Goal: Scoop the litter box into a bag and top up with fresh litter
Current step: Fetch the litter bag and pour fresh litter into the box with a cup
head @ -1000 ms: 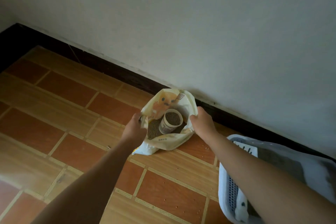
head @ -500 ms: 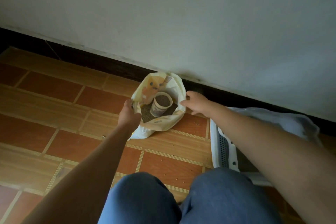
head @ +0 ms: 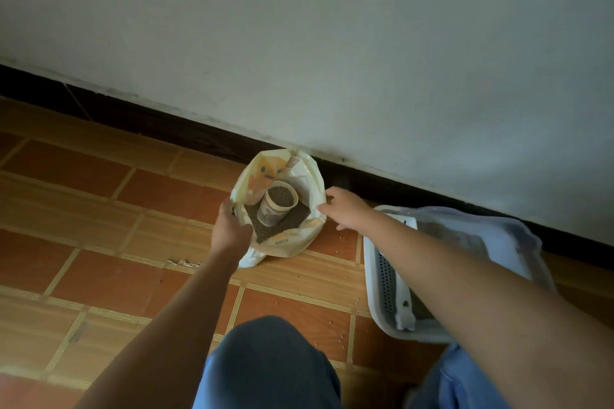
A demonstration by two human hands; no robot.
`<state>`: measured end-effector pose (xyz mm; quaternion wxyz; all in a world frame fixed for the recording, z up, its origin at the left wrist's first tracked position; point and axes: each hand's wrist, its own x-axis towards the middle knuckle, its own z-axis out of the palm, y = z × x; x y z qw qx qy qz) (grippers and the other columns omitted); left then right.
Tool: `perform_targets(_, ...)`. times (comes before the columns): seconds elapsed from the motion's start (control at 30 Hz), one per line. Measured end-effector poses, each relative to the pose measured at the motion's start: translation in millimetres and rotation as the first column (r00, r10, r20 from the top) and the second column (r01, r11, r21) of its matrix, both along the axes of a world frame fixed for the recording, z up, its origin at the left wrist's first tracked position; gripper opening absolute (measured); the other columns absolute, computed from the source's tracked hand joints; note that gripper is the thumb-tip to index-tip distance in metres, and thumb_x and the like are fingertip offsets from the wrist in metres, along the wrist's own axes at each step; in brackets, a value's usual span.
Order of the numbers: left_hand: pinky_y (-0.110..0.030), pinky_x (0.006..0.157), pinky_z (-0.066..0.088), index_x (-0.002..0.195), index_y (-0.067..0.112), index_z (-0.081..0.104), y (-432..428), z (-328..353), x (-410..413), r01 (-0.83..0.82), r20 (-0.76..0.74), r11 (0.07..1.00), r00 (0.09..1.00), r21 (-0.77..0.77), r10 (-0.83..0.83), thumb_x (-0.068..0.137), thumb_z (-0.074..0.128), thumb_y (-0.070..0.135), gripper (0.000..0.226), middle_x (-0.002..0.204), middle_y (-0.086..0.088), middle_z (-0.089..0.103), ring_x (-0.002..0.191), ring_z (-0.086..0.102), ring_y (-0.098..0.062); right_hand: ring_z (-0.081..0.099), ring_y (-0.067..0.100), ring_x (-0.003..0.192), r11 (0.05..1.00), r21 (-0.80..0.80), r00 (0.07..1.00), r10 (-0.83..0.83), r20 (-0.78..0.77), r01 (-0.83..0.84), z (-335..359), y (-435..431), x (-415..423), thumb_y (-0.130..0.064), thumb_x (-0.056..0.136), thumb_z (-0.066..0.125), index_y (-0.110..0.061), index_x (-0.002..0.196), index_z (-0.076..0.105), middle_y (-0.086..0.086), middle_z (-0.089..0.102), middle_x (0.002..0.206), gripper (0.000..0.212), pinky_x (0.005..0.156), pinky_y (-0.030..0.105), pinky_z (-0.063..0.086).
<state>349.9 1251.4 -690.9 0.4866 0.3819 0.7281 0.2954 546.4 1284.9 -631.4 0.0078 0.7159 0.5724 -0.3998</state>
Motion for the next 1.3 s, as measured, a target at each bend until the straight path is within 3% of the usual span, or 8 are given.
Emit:
perform_targets(0.27, -0.040, 0.076, 0.051, 0.144, 0.014, 0.024, -1.4, 6.3, 1.8, 0.098, -0.252, 0.995, 0.963, 0.000, -0.094, 0.083, 0.050, -0.003, 0.068, 0.121, -0.015, 0.056, 0.094, 0.058, -0.032, 0.056, 0.015, 0.081, 0.983, 0.146, 0.994, 0.112, -0.003, -0.111, -25.6, 8.8, 14.3, -0.029, 0.093, 0.051, -0.014, 0.118, 0.052, 0.001, 0.059, 0.102, 0.029, 0.064, 0.026, 0.044)
perform_targets(0.43, -0.037, 0.104, 0.037, 0.143, 0.011, 0.029, 21.0, 7.4, 10.6, 0.308, -0.599, 0.937, 0.786, 0.164, -0.153, 0.083, 0.060, 0.004, 0.068, 0.143, -0.011, 0.036, 0.129, 0.037, -0.027, 0.057, 0.015, 0.097, 0.964, 0.172, 0.966, 0.224, -0.129, -0.201, -39.0, 26.2, 28.9, -0.030, 0.092, 0.053, -0.017, 0.123, 0.050, 0.001, 0.059, 0.115, 0.034, 0.081, 0.030, 0.049)
perform_targets(0.57, -0.039, 0.096, 0.043, 0.128, 0.008, 0.052, 36.0, 5.6, 34.2, 0.532, -0.751, 0.799, 0.640, 0.281, -0.162, 0.087, 0.057, 0.008, 0.041, 0.131, -0.011, 0.050, 0.123, 0.044, -0.029, 0.054, 0.018, 0.113, 0.968, 0.173, 0.950, 0.217, -0.223, -0.181, -51.9, 25.0, 38.2, -0.034, 0.091, 0.054, -0.020, 0.139, 0.038, 0.000, 0.053, 0.131, 0.052, 0.083, 0.029, 0.047)
perform_targets(0.7, -0.035, 0.087, 0.050, 0.128, 0.014, 0.049, 58.3, -23.2, 47.5, 0.451, -0.607, 0.887, 0.679, -0.097, -0.412, 0.083, 0.060, 0.015, 0.046, 0.116, -0.007, 0.058, 0.107, 0.056, -0.025, 0.048, 0.019, 0.125, 0.963, 0.200, 0.942, 0.227, -0.248, -0.179, -59.8, 15.2, 47.3, -0.036, 0.092, 0.053, -0.024, 0.144, 0.031, -0.001, 0.046, 0.141, 0.058, 0.099, 0.036, 0.046)
perform_targets(0.87, -0.037, 0.091, 0.049, 0.115, 0.009, 0.057, 74.3, -72.0, 53.6, 0.332, -0.458, 0.901, 0.779, -0.279, -0.429, 0.074, 0.075, 0.029, 0.049, 0.106, -0.009, 0.064, 0.102, 0.060, -0.025, 0.053, 0.011, 0.115, 0.947, 0.250, 0.922, 0.271, -0.277, -0.203, -63.1, 7.9, 53.5, -0.032, 0.093, 0.053, -0.023, 0.140, 0.036, -0.004, 0.052, 0.131, 0.051, 0.089, 0.025, 0.047)
perform_targets(1.03, -0.045, 0.109, 0.034, 0.137, 0.016, 0.036, 77.4, -92.4, 66.2, 0.267, -0.334, 0.956, 0.896, -0.124, -0.293, 0.067, 0.079, 0.033, 0.084, 0.129, -0.008, 0.050, 0.125, 0.045, -0.030, 0.051, 0.007, 0.105, 0.926, 0.293, 0.908, 0.319, -0.272, -0.238, -67.6, 6.2, 54.7, -0.029, 0.093, 0.053, -0.025, 0.138, 0.035, -0.006, 0.050, 0.128, 0.049, 0.080, 0.021, 0.045)
perform_targets(1.2, -0.048, 0.098, 0.045, 0.125, 0.032, 0.038, 90.5, -149.0, 50.8, 0.202, -0.375, 0.979, 0.908, 0.001, -0.187, 0.038, 0.078, 0.048, 0.097, 0.116, -0.002, 0.057, 0.112, 0.055, -0.025, 0.047, 0.010, 0.119, 0.911, 0.316, 0.888, 0.358, -0.287, -0.265, -72.3, 6.4, 54.7, -0.025, 0.093, 0.053, -0.033, 0.146, 0.020, -0.009, 0.038, 0.141, 0.063, 0.087, 0.021, 0.040)
perform_targets(1.3, -0.046, 0.098, 0.045, 0.128, 0.031, 0.037, 81.0, -130.6, 59.3, 0.222, -0.388, 0.975, 0.901, 0.023, -0.196, 0.043, 0.085, 0.032, 0.097, 0.115, 0.001, 0.058, 0.111, 0.055, -0.022, 0.049, 0.015, 0.119, 0.903, 0.327, 0.889, 0.372, -0.267, -0.279, -74.6, 5.8, 52.5, -0.022, 0.093, 0.052, -0.034, 0.147, 0.015, -0.005, 0.036, 0.143, 0.066, 0.087, 0.024, 0.044)
